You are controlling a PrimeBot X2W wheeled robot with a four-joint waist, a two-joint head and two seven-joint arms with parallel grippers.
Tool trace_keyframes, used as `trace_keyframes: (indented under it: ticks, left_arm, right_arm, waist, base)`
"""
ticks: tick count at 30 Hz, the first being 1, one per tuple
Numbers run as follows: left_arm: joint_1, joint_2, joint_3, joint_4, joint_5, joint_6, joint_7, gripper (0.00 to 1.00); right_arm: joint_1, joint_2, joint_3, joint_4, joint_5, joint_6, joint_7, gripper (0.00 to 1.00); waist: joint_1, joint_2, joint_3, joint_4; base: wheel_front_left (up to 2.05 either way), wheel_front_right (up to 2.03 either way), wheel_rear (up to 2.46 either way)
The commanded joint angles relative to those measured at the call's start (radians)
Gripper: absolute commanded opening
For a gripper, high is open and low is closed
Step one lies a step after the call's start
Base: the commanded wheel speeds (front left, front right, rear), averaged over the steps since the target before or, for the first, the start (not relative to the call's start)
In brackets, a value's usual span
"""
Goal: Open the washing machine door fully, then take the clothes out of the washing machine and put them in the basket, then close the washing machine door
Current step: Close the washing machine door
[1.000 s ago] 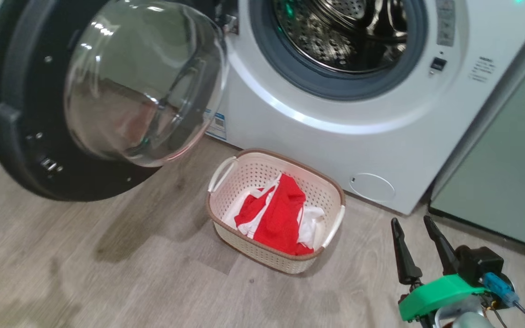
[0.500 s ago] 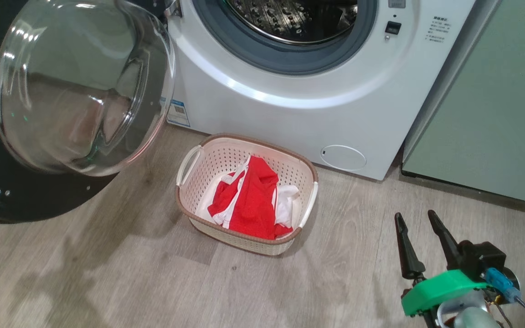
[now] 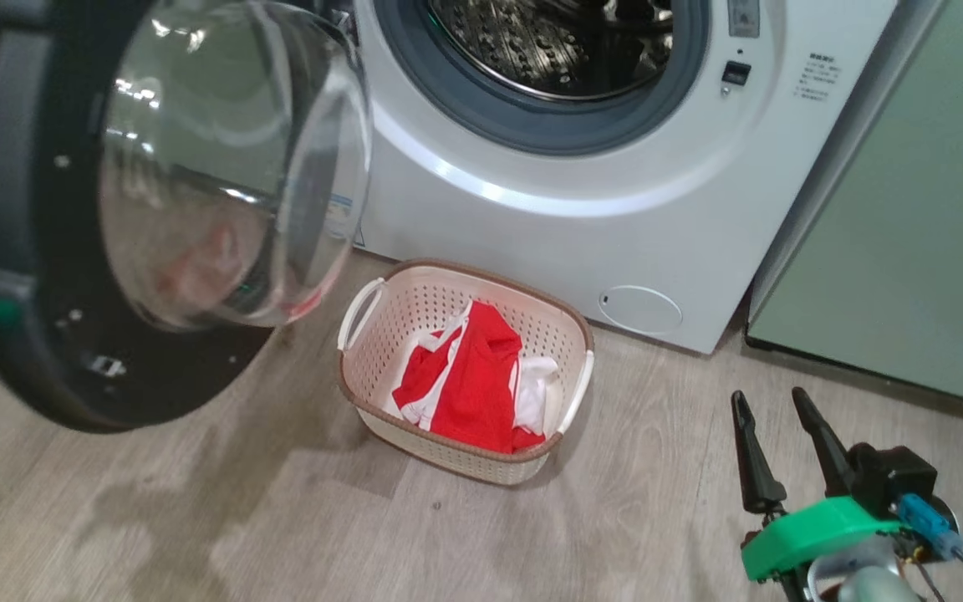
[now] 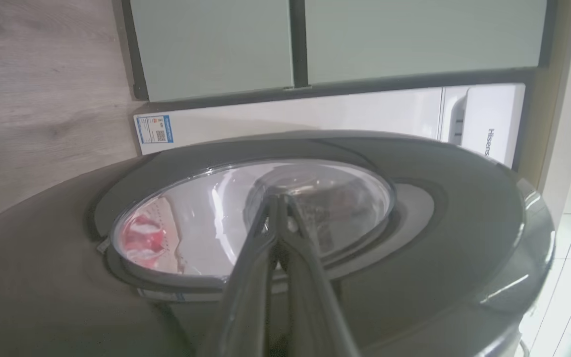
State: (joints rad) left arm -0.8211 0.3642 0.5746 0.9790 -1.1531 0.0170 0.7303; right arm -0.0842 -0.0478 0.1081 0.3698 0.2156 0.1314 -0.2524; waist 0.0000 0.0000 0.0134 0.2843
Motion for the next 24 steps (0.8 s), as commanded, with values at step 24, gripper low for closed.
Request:
trace_keyframes:
  ticks: [24]
  left_arm:
    - [0.316, -0.311, -0.189, -0.749, -0.104, 0.195, 0.272, 0.0]
  right_arm:
    - [0.01, -0.002, 0.009, -0.027, 0.016, -0.001, -0.009, 1.0]
  waist:
    - [0.0, 0.0, -0.045, -0.058]
  base:
    - [0.0, 0.0, 0.0]
